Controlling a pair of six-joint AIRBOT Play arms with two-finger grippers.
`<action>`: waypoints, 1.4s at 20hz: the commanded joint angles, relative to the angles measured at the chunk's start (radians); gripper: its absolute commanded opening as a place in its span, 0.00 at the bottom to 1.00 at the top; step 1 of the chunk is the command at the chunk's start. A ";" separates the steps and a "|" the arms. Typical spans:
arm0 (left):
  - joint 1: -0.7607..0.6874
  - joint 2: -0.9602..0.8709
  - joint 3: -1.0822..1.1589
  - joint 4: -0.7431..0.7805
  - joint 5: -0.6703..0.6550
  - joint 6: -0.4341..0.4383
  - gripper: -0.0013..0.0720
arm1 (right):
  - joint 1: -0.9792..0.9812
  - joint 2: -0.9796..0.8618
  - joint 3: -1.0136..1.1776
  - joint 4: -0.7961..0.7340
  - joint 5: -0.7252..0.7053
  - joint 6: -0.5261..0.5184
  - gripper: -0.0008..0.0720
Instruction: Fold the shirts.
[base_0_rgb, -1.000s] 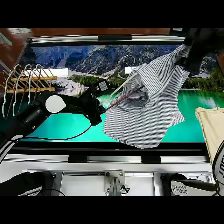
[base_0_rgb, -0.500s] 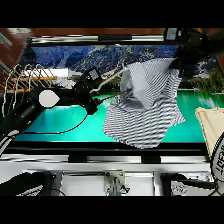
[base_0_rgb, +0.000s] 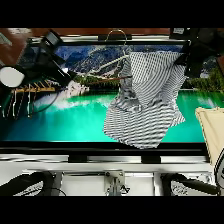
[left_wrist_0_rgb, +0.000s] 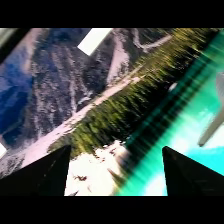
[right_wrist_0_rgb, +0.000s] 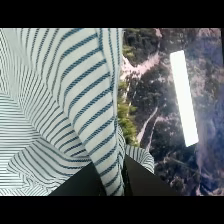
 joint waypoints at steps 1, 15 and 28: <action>0.115 0.049 0.082 0.006 -0.002 -0.184 0.94 | 0.002 0.047 0.001 0.005 -0.006 0.089 0.13; -0.252 0.182 -0.611 -0.724 0.483 -0.412 0.95 | 0.003 0.156 0.001 0.139 -0.002 0.476 0.13; -0.441 -0.271 -0.112 -0.739 0.620 -0.378 0.94 | 0.002 0.156 0.001 0.132 0.039 0.499 0.13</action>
